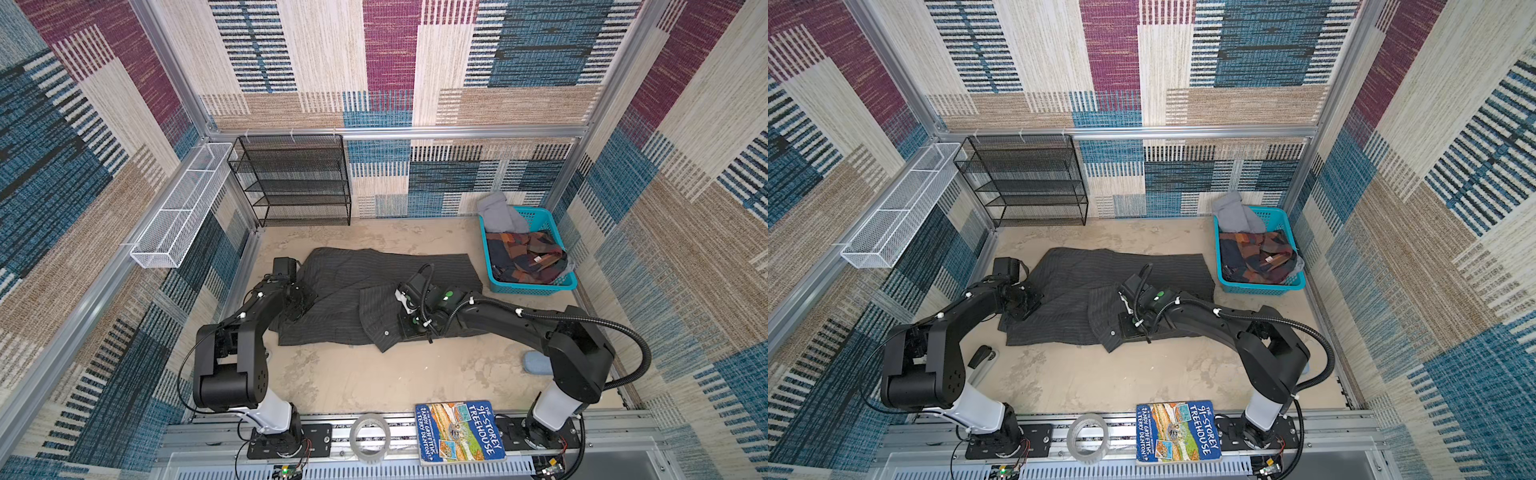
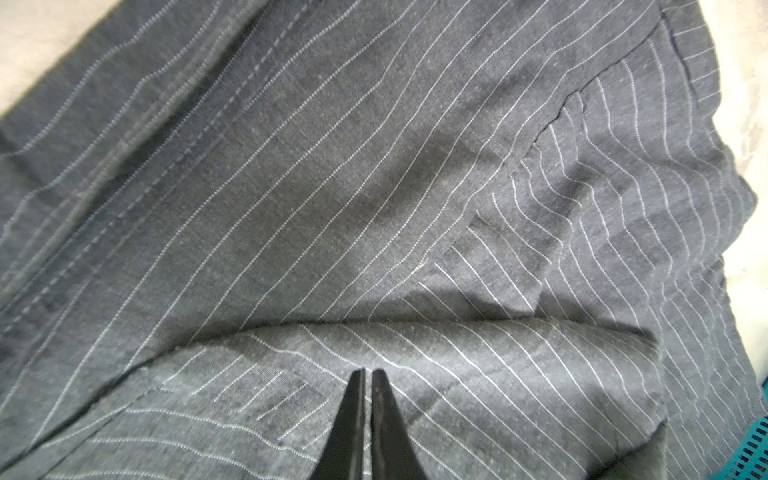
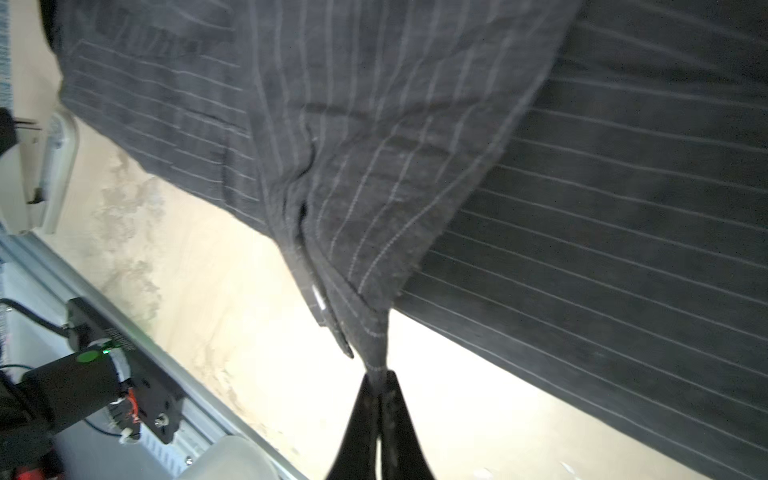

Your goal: Fold and stack the long sleeve shirts

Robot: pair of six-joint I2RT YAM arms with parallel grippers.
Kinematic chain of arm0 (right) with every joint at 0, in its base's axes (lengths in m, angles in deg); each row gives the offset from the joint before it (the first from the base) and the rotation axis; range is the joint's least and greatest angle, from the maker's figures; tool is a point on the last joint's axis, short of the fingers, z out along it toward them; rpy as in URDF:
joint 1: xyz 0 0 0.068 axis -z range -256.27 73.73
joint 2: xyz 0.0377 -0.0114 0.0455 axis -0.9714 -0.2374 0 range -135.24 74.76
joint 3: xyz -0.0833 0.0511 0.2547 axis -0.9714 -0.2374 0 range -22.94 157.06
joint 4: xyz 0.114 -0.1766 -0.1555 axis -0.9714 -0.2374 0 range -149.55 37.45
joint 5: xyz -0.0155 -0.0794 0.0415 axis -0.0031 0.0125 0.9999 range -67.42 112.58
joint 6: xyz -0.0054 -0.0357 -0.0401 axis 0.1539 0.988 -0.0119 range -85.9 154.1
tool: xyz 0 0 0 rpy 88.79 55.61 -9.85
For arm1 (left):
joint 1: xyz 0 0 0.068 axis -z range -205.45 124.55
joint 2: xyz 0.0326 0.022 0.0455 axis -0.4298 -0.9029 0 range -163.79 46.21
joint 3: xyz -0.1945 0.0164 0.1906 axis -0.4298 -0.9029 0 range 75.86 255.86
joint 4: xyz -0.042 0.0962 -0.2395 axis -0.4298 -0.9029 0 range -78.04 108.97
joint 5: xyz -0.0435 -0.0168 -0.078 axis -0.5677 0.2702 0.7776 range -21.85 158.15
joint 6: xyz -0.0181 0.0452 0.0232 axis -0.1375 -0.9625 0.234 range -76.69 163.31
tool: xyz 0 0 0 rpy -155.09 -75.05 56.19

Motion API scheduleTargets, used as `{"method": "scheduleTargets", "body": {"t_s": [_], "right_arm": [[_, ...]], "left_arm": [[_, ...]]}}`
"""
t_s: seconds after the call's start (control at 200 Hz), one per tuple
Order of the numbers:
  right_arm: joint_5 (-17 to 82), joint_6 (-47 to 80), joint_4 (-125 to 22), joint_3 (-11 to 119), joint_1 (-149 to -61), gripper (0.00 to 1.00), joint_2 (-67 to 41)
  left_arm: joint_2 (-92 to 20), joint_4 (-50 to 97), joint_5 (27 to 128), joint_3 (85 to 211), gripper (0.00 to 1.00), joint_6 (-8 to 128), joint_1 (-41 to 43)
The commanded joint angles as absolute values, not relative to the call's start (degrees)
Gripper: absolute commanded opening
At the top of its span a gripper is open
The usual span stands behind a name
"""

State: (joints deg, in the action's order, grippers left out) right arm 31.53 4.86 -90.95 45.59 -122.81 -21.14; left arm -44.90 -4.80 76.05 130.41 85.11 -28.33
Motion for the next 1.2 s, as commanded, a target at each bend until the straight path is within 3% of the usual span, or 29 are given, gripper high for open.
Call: {"method": "scheduleTargets", "body": {"t_s": [0.0,0.371,0.566,0.966,1.047,1.122,1.197], "right_arm": [[24.5,10.7,-100.6,44.9,-118.6,0.06,-17.8],[19.1,17.8,-106.9,44.8,-105.5,0.06,-10.5],[14.5,19.8,-109.5,44.7,-100.6,0.06,-12.1],[16.7,23.1,-108.7,47.1,-94.7,0.09,-15.8],[16.5,23.3,-106.0,46.8,-93.8,0.13,-18.9],[14.8,22.9,-103.8,47.5,-93.0,0.28,-22.4],[9.6,20.3,-103.2,49.7,-92.9,0.36,-24.5]], "left_arm": [[-44.7,-4.7,75.9,130.3,0.1,85.3,-28.3],[-45.0,-4.8,76.1,131.1,0.1,85.2,-28.1],[-44.9,-5.0,76.2,131.4,0.1,85.0,-28.0],[-44.9,-5.4,76.2,131.7,0.1,84.9,-27.7],[-44.6,-5.6,76.1,131.6,0.1,84.8,-27.6],[-44.2,-5.9,76.1,131.5,0.1,84.6,-27.6],[-43.6,-6.6,75.9,131.8,0.1,84.5,-27.6]]}}
